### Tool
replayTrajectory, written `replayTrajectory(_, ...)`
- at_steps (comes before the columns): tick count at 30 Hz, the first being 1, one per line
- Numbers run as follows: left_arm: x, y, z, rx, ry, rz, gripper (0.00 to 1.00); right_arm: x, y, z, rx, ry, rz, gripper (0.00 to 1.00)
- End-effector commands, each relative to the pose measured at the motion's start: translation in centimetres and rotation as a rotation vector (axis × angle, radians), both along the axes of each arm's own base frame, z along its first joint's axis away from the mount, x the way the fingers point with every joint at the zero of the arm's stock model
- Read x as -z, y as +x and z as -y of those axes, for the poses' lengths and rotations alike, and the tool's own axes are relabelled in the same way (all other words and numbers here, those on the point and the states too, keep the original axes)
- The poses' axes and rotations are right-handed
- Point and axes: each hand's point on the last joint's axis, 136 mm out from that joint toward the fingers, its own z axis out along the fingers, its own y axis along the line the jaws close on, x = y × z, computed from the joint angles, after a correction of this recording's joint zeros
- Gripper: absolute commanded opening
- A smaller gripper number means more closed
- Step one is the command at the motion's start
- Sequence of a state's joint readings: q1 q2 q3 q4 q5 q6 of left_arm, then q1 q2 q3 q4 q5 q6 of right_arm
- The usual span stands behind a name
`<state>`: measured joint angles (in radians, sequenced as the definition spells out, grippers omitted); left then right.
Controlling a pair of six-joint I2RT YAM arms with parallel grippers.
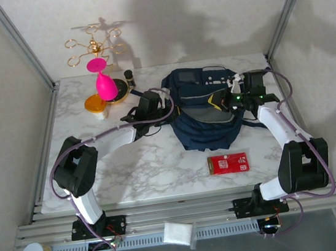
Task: Pack the student bag
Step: Unzip the student bag at the center of the table.
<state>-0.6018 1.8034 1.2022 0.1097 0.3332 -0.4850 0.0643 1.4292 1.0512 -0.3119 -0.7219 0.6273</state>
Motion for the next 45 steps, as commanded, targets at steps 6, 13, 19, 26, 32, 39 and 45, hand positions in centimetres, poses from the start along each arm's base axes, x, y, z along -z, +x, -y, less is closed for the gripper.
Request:
replayTrajectory(6,1.3,2.6,-13.1,-0.407,0.102,-0.052,0.41,-1.1,0.9,0.5,0.020,-0.009,0.049,0.00)
replayTrajectory(13,-0.5,-1.7,-14.8,-0.433,0.055,-0.081,0.48,-0.9,1.1,-0.5,0.007,0.016,0.052,0.00)
replayTrajectory(19,-0.3,-4.7,-16.8,-0.485,0.070,-0.131,0.53,1.2,0.0,-0.6,0.002,-0.090,0.015,0.12)
replayTrajectory(26,-1.9,-6.8,-19.2,-0.569,0.047,-0.104,0.59,0.9,-1.5,1.6,0.076,-0.226,0.016,0.54)
replayTrajectory(32,-2.1,-6.5,-17.4,-0.495,-0.003,-0.093,0.60,1.8,-1.9,-2.2,0.020,-0.066,-0.008,0.55)
replayTrajectory(39,-3.9,-5.2,-11.3,-0.354,-0.019,-0.028,0.67,3.3,-0.8,-4.6,0.323,-0.002,-0.046,0.67)
replayTrajectory(45,-3.5,-3.5,-6.3,-0.253,0.062,0.025,0.67,4.4,1.3,-4.3,0.435,-0.065,-0.020,0.41)
